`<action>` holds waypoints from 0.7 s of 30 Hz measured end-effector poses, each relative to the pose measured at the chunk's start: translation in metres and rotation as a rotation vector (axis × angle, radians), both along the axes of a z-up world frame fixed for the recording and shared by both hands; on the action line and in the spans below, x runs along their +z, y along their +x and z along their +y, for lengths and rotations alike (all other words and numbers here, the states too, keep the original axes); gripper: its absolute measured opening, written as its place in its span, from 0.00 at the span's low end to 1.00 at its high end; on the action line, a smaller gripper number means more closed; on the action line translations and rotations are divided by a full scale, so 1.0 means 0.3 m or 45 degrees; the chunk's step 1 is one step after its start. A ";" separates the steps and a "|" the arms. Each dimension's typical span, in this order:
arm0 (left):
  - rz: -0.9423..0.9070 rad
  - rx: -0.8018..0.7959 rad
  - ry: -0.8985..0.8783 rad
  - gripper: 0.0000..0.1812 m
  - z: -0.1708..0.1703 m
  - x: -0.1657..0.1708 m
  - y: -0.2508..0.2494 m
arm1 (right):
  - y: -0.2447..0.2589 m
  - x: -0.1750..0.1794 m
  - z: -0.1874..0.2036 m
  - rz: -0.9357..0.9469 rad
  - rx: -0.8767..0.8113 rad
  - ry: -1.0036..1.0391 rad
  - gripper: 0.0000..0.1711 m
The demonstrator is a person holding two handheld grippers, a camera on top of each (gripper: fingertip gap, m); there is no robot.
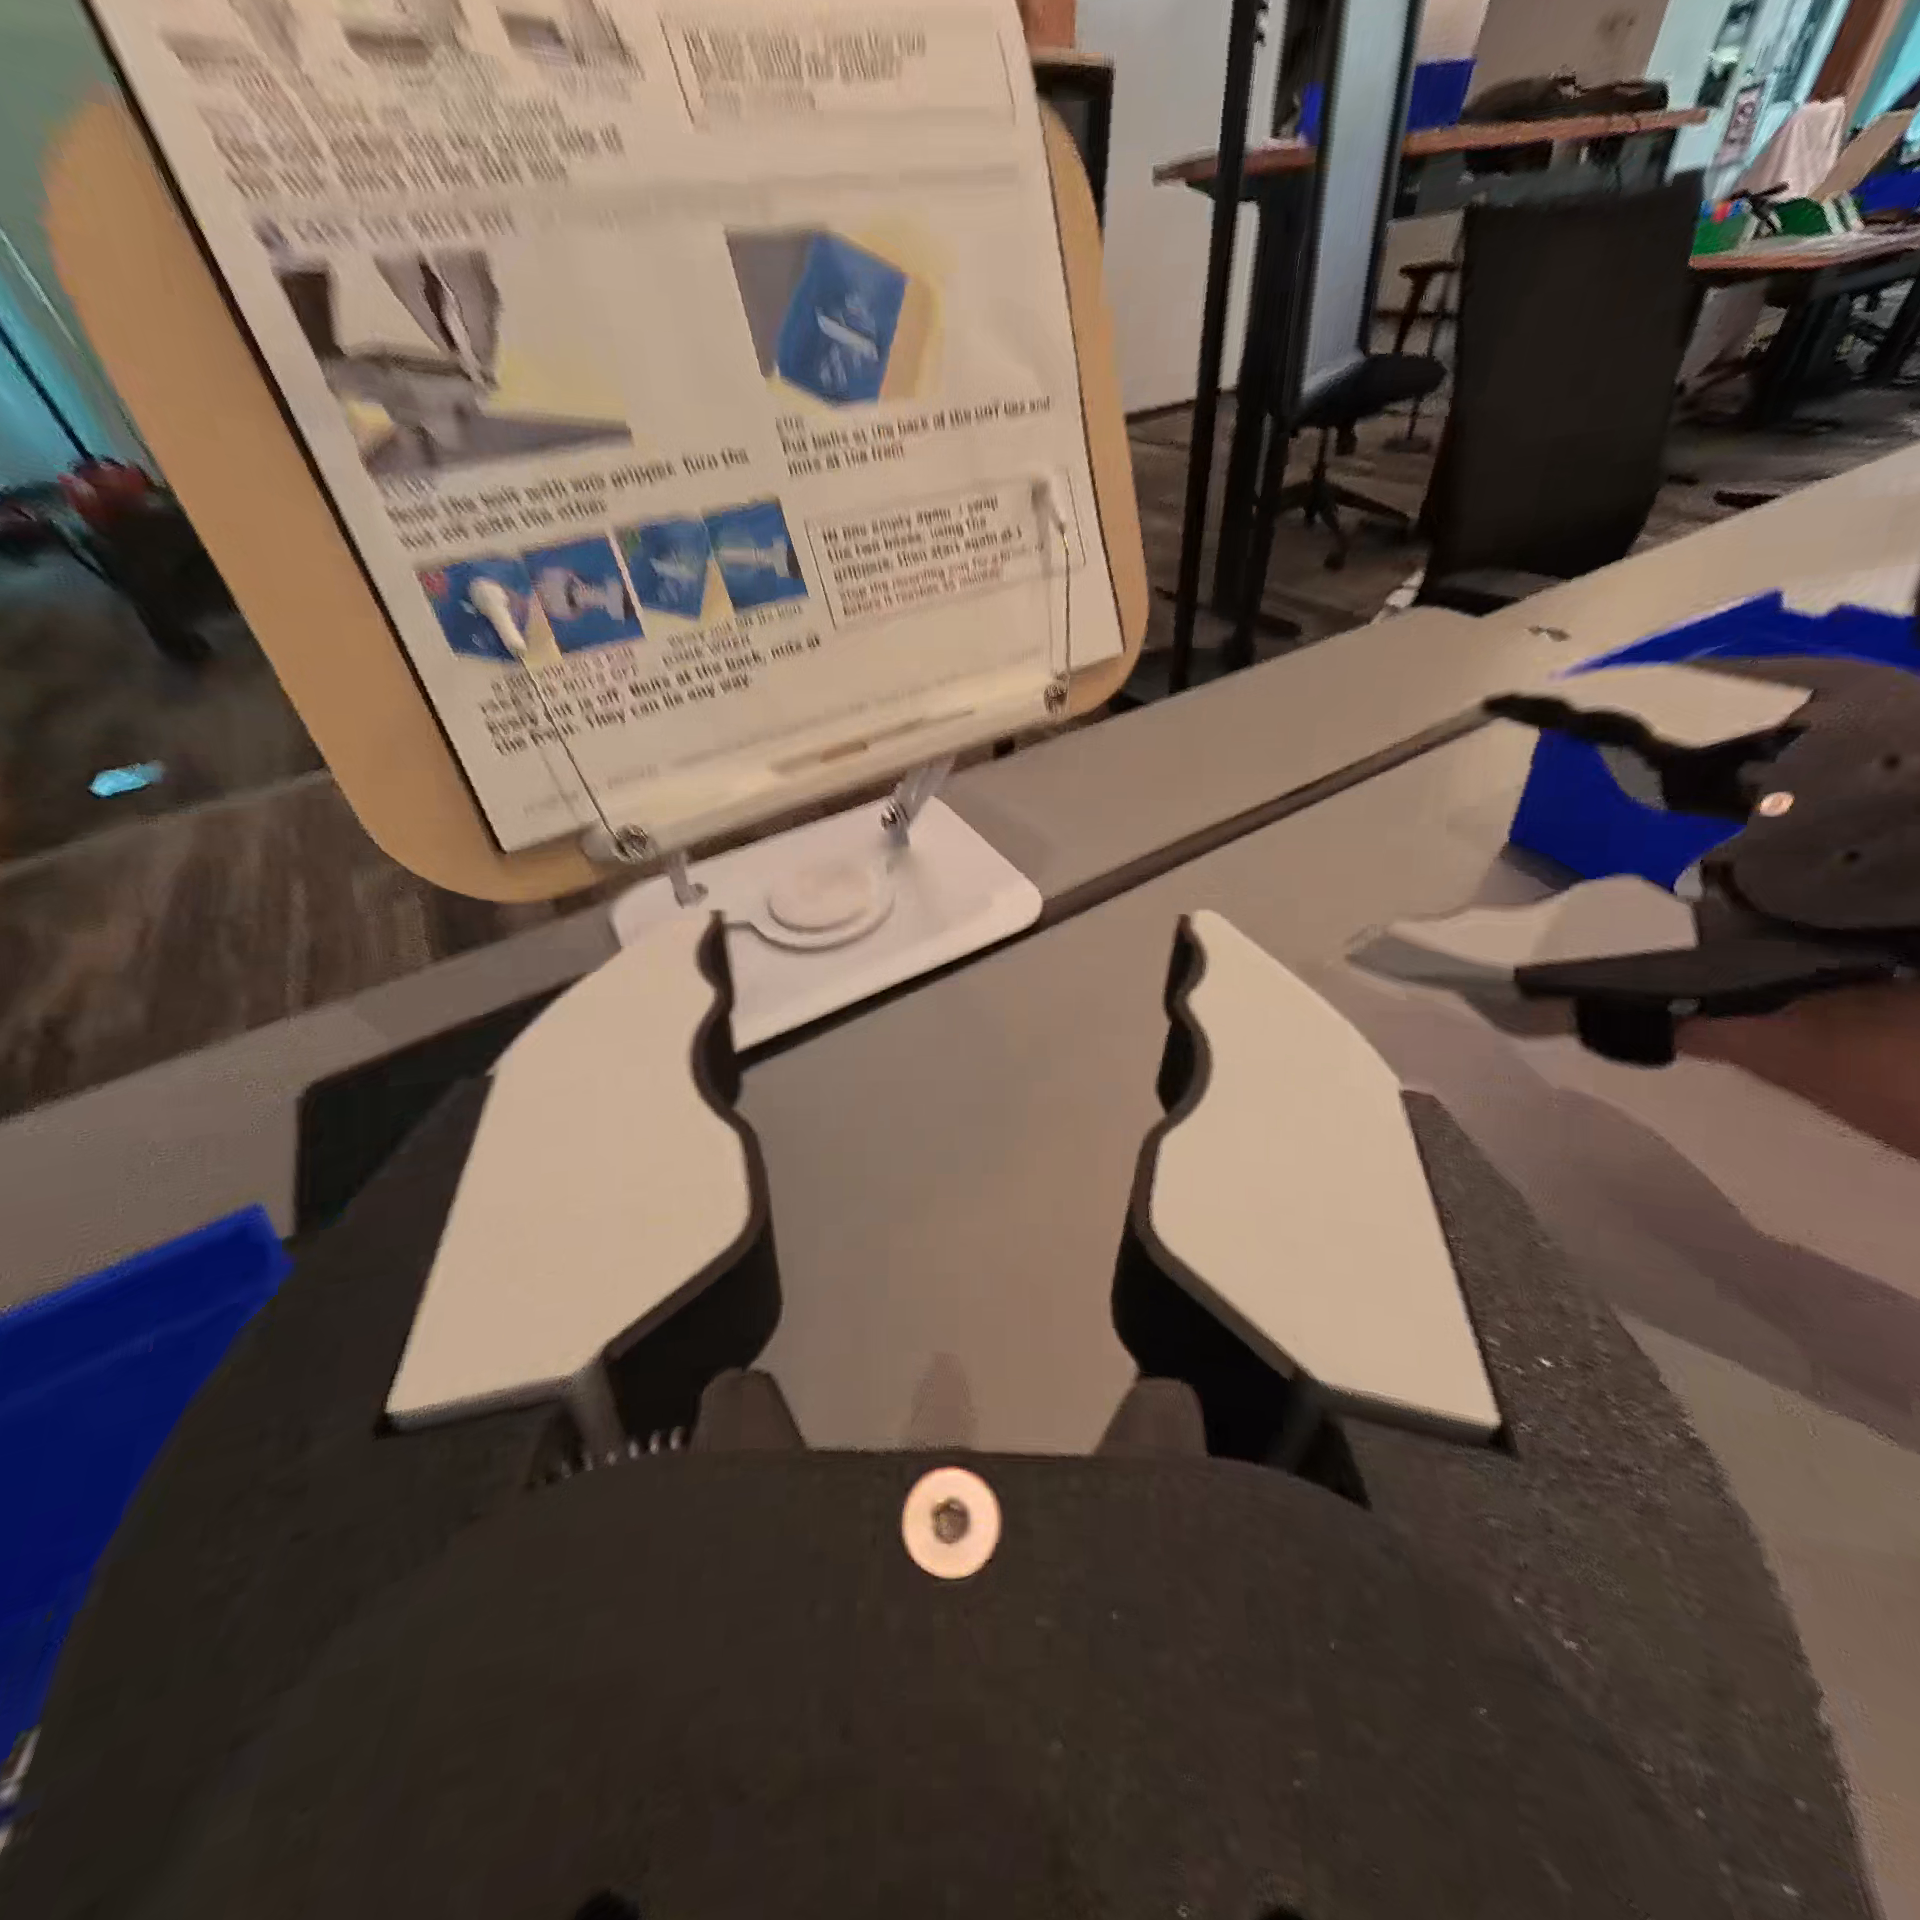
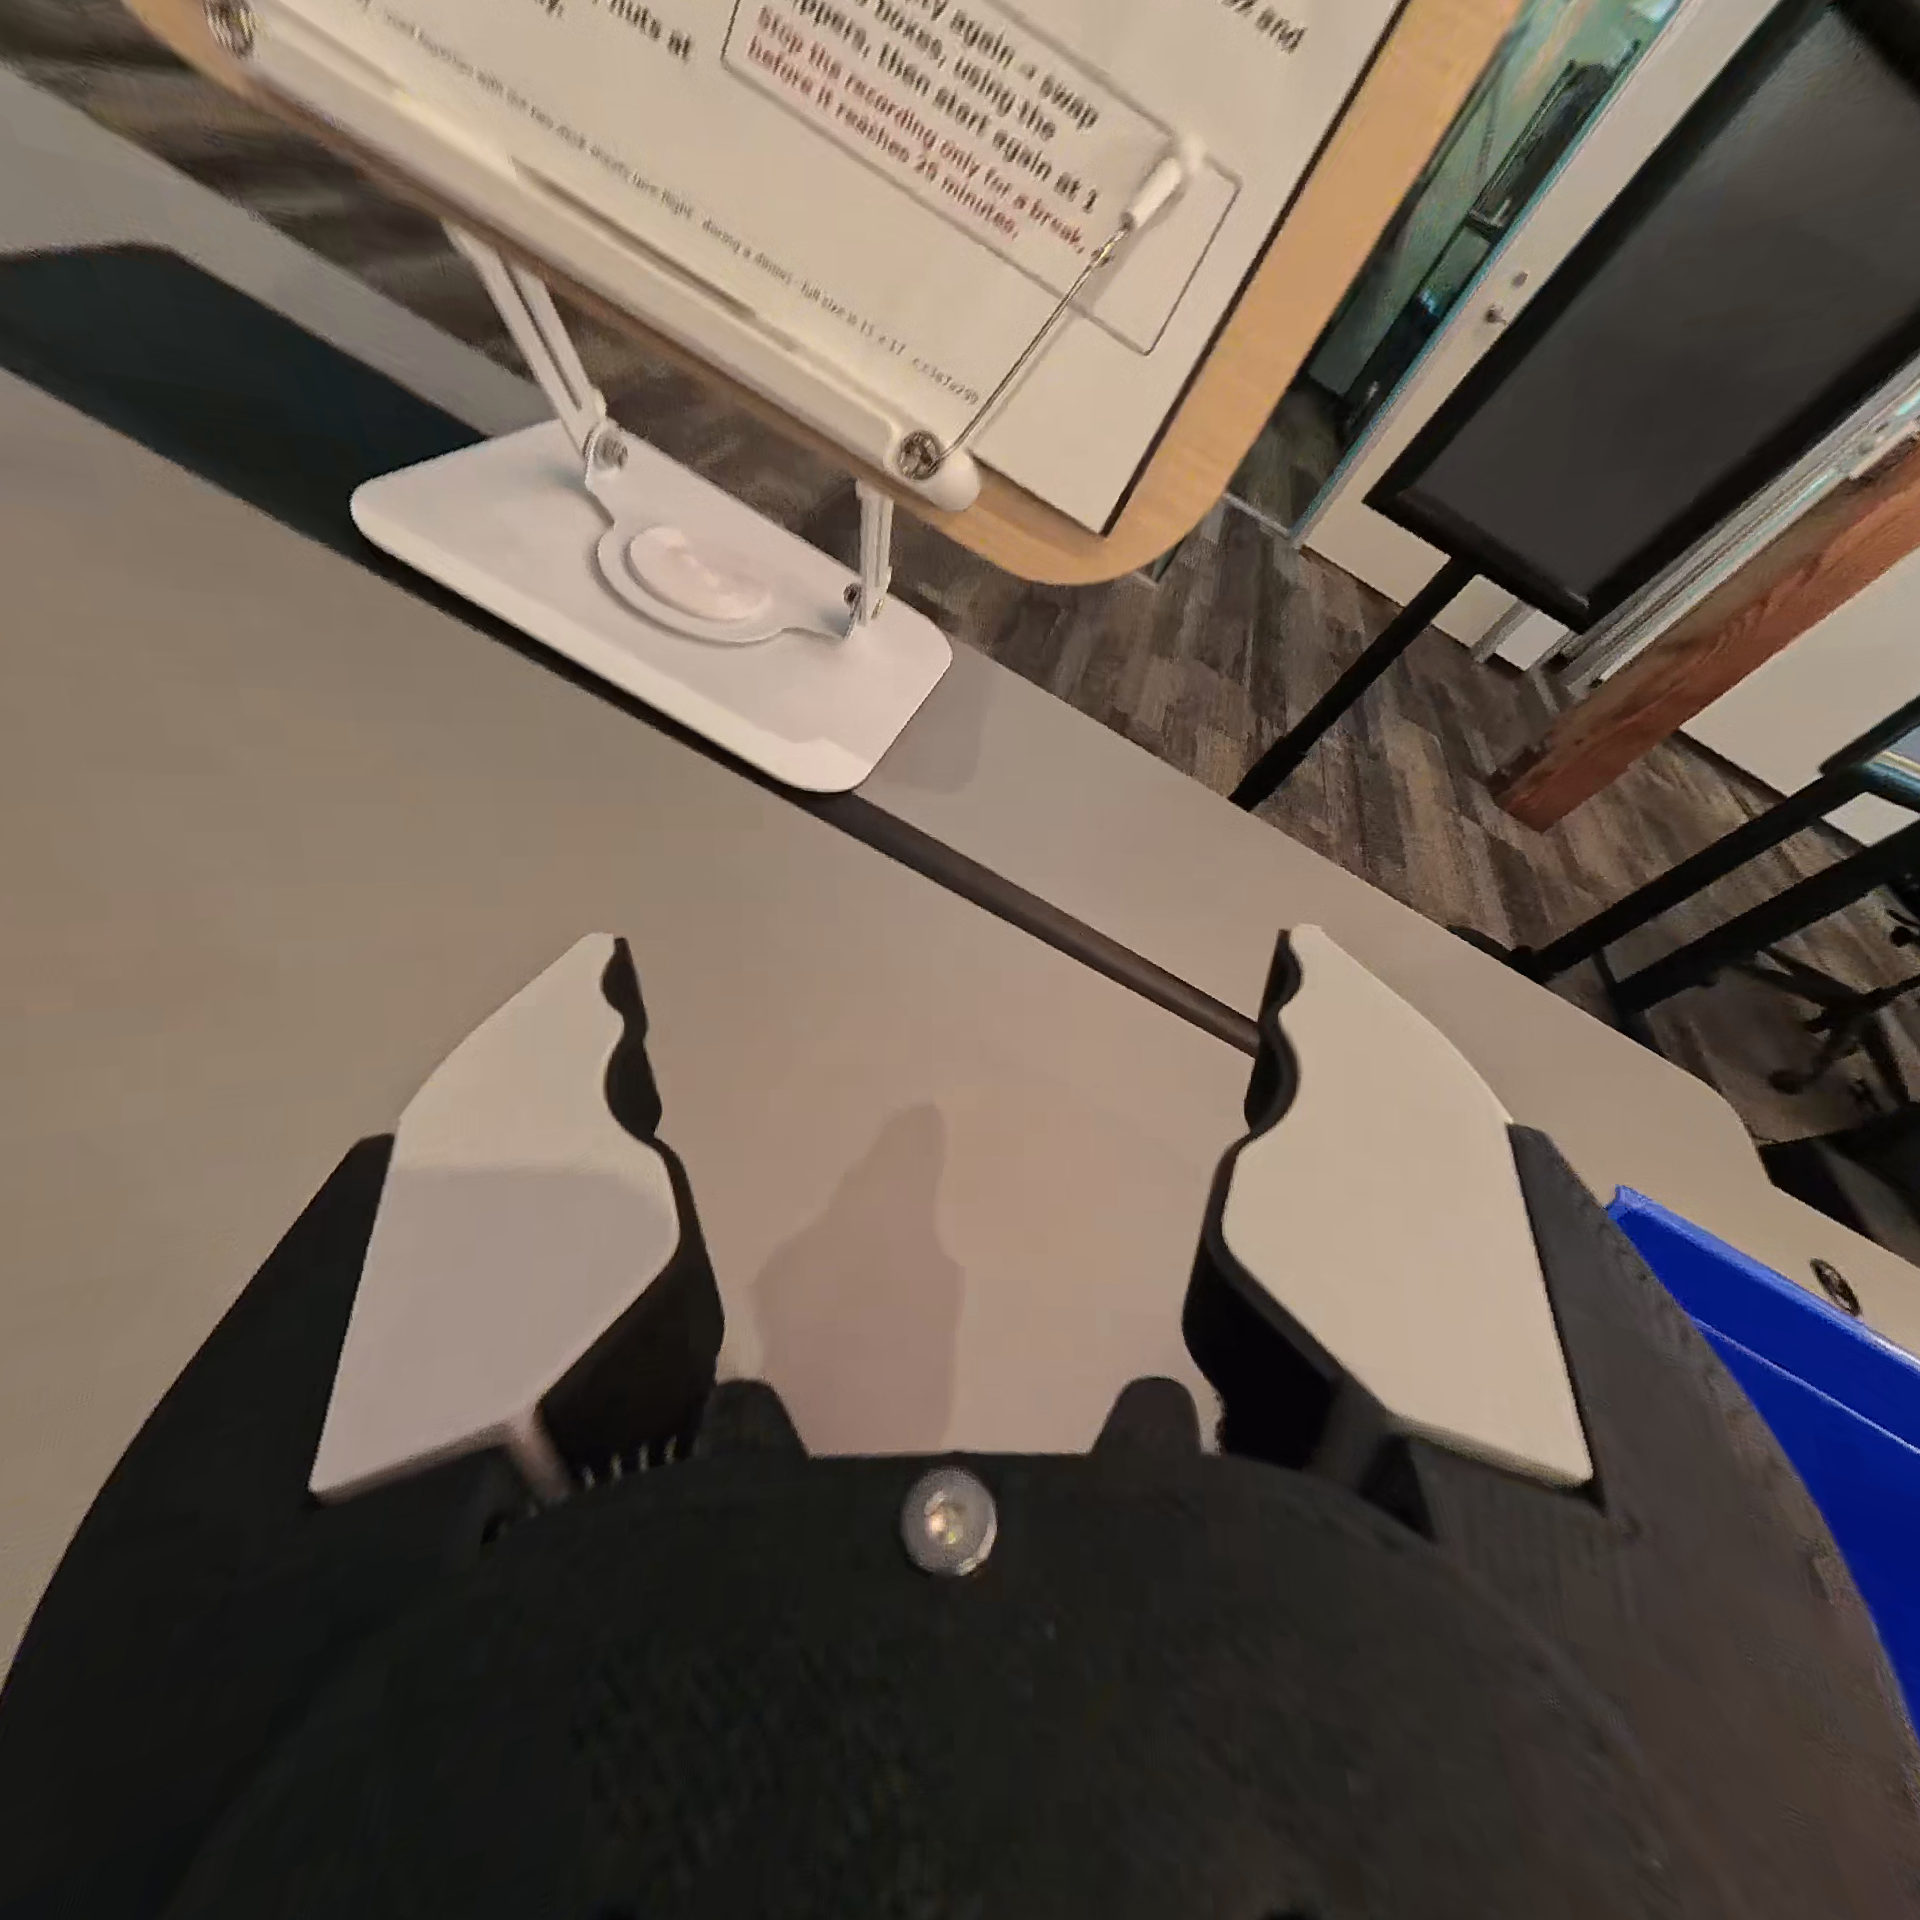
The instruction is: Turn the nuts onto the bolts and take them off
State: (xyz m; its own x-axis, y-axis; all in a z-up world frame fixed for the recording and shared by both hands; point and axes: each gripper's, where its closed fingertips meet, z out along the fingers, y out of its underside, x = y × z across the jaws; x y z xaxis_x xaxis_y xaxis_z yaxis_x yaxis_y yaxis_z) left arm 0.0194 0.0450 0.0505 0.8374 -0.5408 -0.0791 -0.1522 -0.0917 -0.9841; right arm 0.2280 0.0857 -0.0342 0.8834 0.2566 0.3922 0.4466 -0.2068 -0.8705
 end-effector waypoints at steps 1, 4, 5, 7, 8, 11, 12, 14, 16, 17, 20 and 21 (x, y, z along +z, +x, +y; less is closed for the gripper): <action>-0.005 -0.004 -0.038 0.40 0.014 -0.033 -0.003 | 0.004 0.010 0.000 0.035 0.004 0.023 0.63; 0.101 0.018 -0.093 0.33 0.041 -0.112 -0.009 | 0.004 0.035 -0.008 0.142 0.051 0.069 0.53; 0.162 0.043 -0.091 0.32 0.047 -0.131 -0.014 | 0.005 0.044 -0.011 0.172 0.064 0.082 0.51; 0.263 0.098 -0.075 0.31 0.055 -0.153 -0.023 | -0.001 0.069 -0.019 0.244 0.110 0.113 0.48; 0.295 0.112 -0.070 0.29 0.055 -0.160 -0.023 | -0.009 0.080 -0.025 0.281 0.142 0.119 0.48; 0.378 0.142 -0.076 0.25 0.052 -0.183 -0.019 | -0.056 0.113 -0.050 0.391 0.290 0.115 0.39; 0.398 0.154 -0.076 0.24 0.051 -0.187 -0.019 | -0.066 0.125 -0.058 0.433 0.323 0.120 0.37; 0.418 0.161 -0.087 0.24 0.047 -0.194 -0.016 | -0.086 0.158 -0.078 0.518 0.405 0.143 0.27; 0.415 0.161 -0.097 0.23 0.039 -0.190 -0.017 | -0.116 0.192 -0.109 0.578 0.540 0.154 0.16; 0.414 0.156 -0.103 0.20 0.029 -0.184 -0.021 | -0.120 0.206 -0.121 0.592 0.581 0.164 0.10; 0.372 0.101 -0.120 0.07 -0.034 -0.149 -0.054 | -0.122 0.242 -0.152 0.609 0.686 0.172 0.00; 0.339 0.100 -0.122 0.07 -0.058 -0.130 -0.085 | -0.118 0.256 -0.160 0.619 0.712 0.178 0.00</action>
State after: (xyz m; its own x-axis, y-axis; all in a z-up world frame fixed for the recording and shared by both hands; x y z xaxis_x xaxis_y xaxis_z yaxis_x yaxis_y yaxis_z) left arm -0.0061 0.0275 0.0116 0.8335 -0.4909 -0.2535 -0.3926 -0.2036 -0.8969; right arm 0.1925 0.0376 0.0426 0.7178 0.6943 0.0530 0.0112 0.0646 -0.9978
